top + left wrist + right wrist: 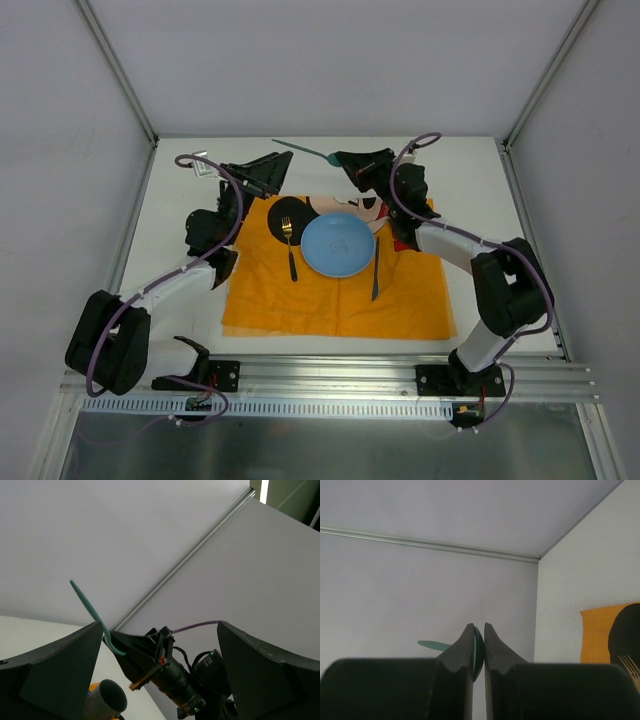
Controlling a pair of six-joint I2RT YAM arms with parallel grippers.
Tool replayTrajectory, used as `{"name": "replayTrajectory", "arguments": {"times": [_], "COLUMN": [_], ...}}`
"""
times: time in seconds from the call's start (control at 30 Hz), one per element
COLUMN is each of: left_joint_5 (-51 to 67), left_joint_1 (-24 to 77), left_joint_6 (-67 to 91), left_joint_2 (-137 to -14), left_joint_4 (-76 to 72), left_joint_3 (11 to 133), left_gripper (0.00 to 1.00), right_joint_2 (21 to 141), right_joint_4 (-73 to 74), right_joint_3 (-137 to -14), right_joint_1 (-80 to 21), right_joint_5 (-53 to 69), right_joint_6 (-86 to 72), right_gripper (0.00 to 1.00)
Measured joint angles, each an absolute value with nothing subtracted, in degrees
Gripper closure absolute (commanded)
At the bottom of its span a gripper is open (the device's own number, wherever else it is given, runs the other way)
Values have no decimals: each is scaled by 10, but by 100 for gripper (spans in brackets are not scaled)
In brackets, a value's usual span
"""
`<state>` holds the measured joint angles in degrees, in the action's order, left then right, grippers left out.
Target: Set the dinner table for one person
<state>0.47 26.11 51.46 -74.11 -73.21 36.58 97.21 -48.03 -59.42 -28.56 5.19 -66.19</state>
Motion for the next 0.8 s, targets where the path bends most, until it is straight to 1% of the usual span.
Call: {"name": "replayTrajectory", "arguments": {"times": [0.13,0.2,0.27,0.33,0.4,0.43,0.5,0.53,0.6,0.67,0.8], "left_joint_5": [41,86,142,228,321,395,504,553,629,687,764], "left_joint_1": [217,173,124,84,64,58,58,60,63,71,102], "left_joint_6": [530,546,562,572,582,597,651,700,810,926,1051], "left_joint_2": [-710,-701,-700,-718,-756,-791,-848,-882,-954,-1032,-1138], "left_joint_4": [-732,-719,-653,-566,-507,-490,-504,-534,-623,-674,-685], "left_joint_3": [370,397,462,560,663,725,793,813,832,838,804], "left_gripper": [1,1,1,1,1,1,1,1,1,1,1], "right_joint_2": [935,912,883,850,815,792,751,731,697,665,638], "right_joint_4": [-458,-448,-427,-399,-367,-342,-302,-280,-236,-189,-125], "right_joint_3": [-564,-549,-539,-533,-529,-529,-529,-529,-529,-529,-528], "right_joint_1": [-283,-282,-281,-279,-277,-276,-276,-276,-276,-276,-276], "right_joint_5": [55,61,70,82,92,100,111,117,130,140,162], "right_joint_6": [-646,-635,-620,-600,-579,-561,-532,-517,-486,-452,-395], "right_gripper": [100,99,99,99,99,99,100,99,99,100,99]}}
